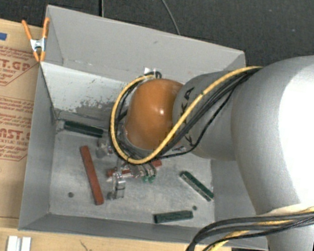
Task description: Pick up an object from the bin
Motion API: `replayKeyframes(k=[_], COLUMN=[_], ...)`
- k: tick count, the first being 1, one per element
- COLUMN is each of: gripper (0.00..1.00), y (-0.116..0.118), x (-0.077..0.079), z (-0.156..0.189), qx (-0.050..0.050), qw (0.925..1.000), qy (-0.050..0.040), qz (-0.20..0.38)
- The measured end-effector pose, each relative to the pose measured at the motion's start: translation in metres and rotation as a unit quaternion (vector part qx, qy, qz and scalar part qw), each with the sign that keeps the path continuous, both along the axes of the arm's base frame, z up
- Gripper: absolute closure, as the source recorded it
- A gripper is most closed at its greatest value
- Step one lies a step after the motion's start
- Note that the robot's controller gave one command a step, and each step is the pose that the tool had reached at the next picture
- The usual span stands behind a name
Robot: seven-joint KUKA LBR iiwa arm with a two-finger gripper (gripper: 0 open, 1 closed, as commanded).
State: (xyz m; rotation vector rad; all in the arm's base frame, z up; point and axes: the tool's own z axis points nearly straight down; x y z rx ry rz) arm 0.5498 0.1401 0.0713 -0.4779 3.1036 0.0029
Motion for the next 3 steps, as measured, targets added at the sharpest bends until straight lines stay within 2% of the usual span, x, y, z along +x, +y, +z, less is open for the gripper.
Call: replayKeyframes(k=[1,2,3], gripper=[0.0,0.0,1.0], y=[0.0,-0.017,-0.044], x=[0.0,0.004,-0.01], z=[0.0,-0.001,-0.001], qx=[0.0,0.001,-0.001], qw=[1.0,0.9991,0.9973], qy=[0.0,0.0004,-0.0004], qz=[0.0,-0.043,-0.073])
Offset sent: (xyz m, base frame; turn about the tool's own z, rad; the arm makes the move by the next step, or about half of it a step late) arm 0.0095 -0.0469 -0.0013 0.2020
